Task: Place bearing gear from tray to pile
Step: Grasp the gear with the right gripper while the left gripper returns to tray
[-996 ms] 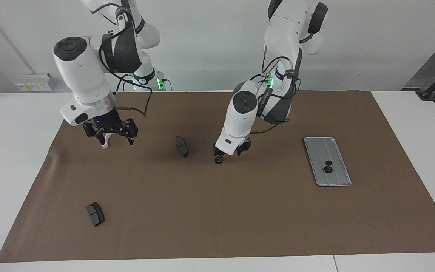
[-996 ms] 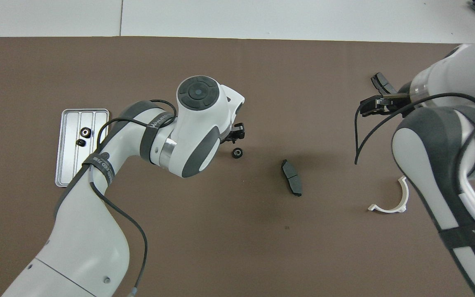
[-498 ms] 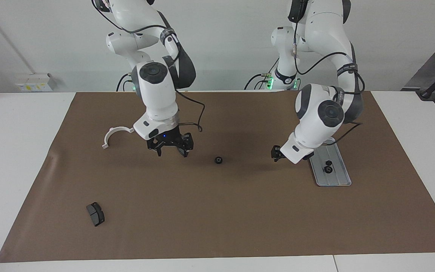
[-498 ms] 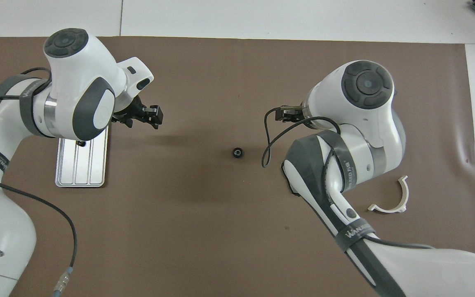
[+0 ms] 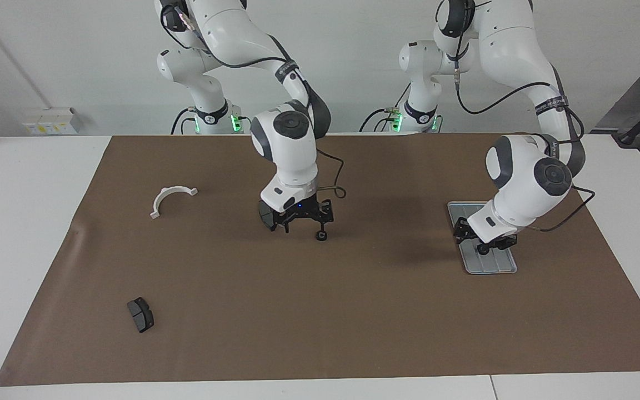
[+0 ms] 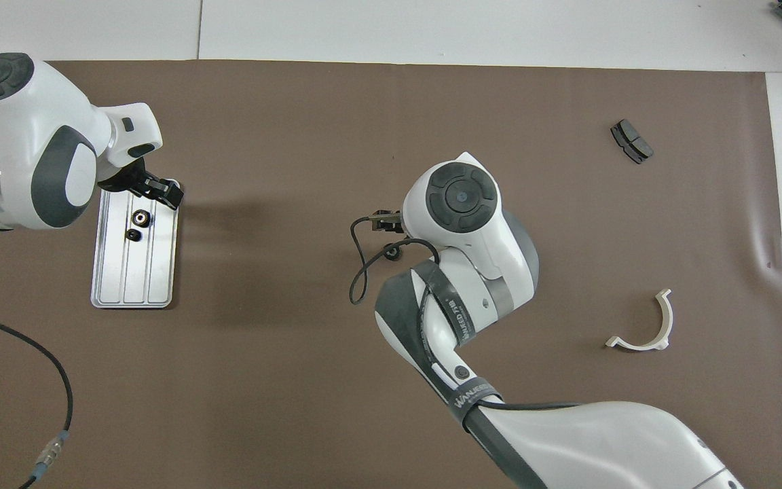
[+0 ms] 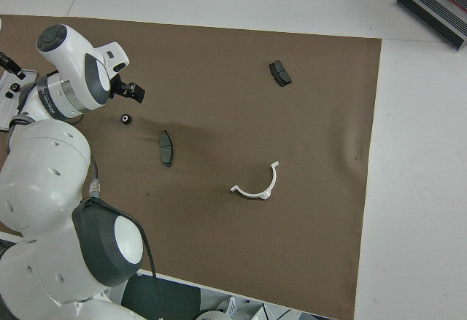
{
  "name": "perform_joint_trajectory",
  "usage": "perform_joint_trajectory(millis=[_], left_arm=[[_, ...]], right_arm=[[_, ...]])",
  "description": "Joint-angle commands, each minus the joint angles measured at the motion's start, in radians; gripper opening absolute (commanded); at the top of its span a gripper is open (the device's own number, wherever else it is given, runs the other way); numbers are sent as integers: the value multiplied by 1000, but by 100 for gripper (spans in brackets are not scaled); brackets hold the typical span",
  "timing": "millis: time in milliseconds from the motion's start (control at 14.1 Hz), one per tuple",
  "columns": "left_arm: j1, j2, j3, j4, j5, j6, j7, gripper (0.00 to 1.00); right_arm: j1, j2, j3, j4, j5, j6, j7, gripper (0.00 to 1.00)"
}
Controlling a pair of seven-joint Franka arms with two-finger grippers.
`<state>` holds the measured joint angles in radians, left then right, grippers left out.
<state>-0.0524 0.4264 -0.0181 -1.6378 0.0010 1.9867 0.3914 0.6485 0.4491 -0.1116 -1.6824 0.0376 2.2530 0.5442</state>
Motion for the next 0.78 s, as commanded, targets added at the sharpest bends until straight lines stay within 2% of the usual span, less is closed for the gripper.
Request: perform_joint_trajectory(millis=[0,213,356,569,711], left_arm=[[48,-49,-8,-105,34,113,139,68],[80,-61,-8,-149,34,158,248,62],[101,-80,-8,-221,37,232,311,61],[100,-86,-8,-251,37,277,313,59],[100,-84,-8,-254,37,285,311,59]], right_arm=[[19,51,-3,27,10,16,10,100],[48,88,-3,24,8,31,2,100],[49,88,-3,10,7,34,-12,97],[54,88,-5,-14,7,36,-26,71],[56,88,-3,-25,7,43,-30,62]])
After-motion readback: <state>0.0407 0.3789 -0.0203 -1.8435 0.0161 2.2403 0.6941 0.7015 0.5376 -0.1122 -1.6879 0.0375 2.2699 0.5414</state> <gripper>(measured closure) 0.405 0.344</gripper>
